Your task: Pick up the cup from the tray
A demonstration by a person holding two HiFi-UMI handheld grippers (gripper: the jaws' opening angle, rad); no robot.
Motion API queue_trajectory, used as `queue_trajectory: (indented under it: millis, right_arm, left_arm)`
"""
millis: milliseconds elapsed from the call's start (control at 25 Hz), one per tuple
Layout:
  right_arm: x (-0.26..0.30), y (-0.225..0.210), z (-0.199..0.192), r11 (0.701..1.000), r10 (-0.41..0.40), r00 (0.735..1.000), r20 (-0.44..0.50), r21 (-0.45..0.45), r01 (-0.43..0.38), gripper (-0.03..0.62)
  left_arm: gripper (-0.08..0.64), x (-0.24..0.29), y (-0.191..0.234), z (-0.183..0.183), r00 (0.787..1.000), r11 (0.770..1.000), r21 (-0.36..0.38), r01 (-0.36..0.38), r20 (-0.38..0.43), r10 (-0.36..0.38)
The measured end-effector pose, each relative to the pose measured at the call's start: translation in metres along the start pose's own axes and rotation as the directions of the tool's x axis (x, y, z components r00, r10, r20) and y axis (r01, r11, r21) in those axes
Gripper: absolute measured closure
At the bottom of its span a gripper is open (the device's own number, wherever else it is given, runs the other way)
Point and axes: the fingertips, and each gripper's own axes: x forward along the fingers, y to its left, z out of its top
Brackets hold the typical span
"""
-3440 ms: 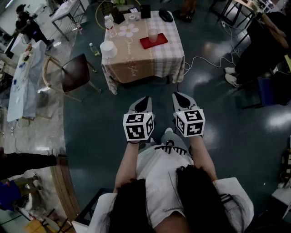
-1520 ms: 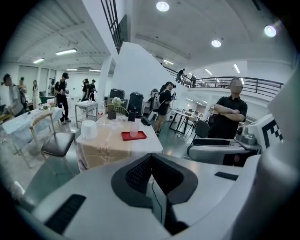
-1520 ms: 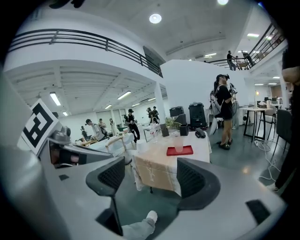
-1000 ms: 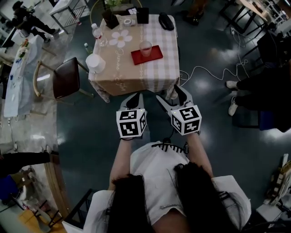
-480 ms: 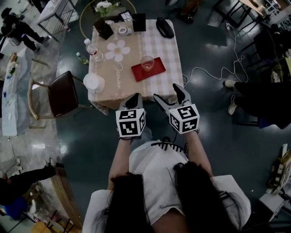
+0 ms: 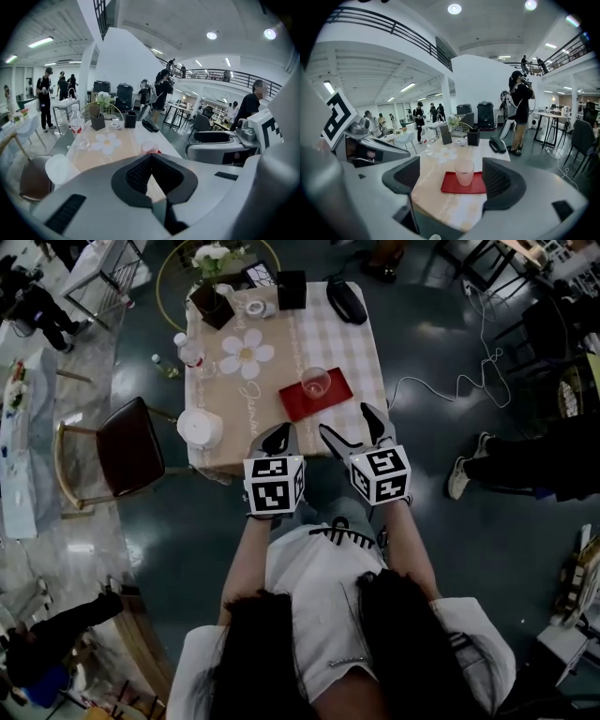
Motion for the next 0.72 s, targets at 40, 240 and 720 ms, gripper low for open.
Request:
queue_trajectory:
  millis: [40, 240, 720]
  right_arm:
    - [0.004, 0.000, 0.003, 1.000, 0.001, 1.000, -0.001, -0.012, -0.001, 0.193]
    - [0.025, -0.002, 0.013, 0.999, 0.011, 1.000, -0.007, -0.053, -0.011, 0.172]
    - [0.080, -0.019, 0.006, 0.990, 0.071, 0.992, -0.100, -0.113, -0.083, 0.153]
  left_arm:
    - [0.554, 0.002, 0.002, 0.003, 1.000, 1.000, -0.004, 0.001, 0.003, -0.001]
    - [0.552, 0.012, 0.013, 0.015, 1.000, 1.000, -0.009, -0.010, 0.012, 0.010]
    - [0.552, 0.058, 0.042, 0.022, 0.997, 0.996, -0.048, -0.078, -0.012, 0.078]
